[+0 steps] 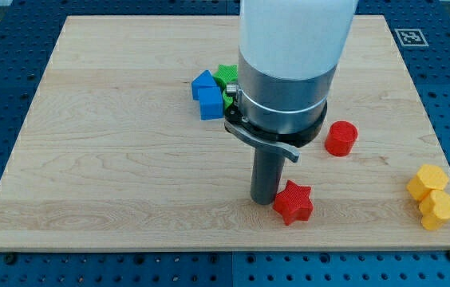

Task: Push the red star into the yellow heart

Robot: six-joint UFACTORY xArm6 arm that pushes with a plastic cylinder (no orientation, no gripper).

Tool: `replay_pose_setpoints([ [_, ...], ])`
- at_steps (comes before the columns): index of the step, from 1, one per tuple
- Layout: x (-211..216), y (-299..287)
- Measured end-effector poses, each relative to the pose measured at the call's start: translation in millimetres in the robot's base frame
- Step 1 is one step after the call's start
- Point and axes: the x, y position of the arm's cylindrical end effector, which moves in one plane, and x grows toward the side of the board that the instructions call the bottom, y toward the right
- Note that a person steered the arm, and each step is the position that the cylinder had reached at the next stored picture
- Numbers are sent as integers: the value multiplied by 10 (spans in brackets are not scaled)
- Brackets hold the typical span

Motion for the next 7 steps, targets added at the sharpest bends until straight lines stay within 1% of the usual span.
replay_pose_setpoints([
  [3, 64, 29],
  [5, 64, 273],
  [7, 201, 224],
])
